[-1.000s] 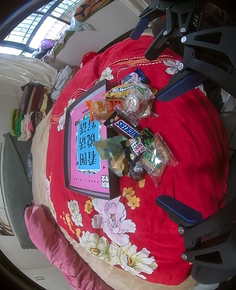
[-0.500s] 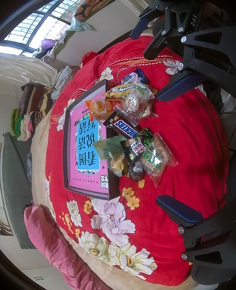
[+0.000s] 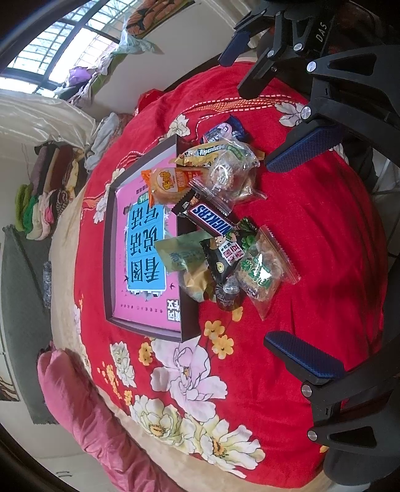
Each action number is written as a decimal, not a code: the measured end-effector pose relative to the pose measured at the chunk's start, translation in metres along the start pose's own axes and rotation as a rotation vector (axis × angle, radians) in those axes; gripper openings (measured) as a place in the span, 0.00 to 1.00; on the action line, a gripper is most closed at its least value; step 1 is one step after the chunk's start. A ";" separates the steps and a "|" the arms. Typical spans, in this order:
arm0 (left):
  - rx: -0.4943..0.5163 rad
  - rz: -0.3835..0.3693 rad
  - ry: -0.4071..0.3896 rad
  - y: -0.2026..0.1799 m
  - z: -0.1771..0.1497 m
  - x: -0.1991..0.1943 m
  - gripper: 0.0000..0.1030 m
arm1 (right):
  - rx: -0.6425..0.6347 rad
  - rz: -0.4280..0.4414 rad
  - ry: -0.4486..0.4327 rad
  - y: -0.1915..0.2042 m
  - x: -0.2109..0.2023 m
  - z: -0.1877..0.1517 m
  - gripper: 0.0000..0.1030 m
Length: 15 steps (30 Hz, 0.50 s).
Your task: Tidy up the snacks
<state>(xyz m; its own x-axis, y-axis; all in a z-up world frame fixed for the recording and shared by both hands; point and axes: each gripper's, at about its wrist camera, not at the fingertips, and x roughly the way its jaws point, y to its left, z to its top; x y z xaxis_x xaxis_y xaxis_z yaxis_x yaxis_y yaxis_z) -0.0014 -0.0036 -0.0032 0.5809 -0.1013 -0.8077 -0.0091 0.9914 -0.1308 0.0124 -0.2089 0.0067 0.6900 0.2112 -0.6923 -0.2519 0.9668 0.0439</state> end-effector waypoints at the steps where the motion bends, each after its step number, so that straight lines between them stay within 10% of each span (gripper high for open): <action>1: -0.003 -0.002 0.003 0.001 0.001 0.001 0.99 | 0.001 0.000 0.000 0.000 0.000 0.000 0.99; 15: -0.019 -0.024 0.037 0.013 0.003 0.010 0.99 | 0.005 0.002 0.005 -0.001 0.002 0.000 0.99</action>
<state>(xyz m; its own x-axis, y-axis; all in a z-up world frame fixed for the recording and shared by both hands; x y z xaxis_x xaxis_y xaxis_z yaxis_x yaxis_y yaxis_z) 0.0068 0.0084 -0.0113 0.5506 -0.1279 -0.8249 -0.0118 0.9869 -0.1609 0.0141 -0.2098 0.0047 0.6861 0.2121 -0.6959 -0.2499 0.9671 0.0483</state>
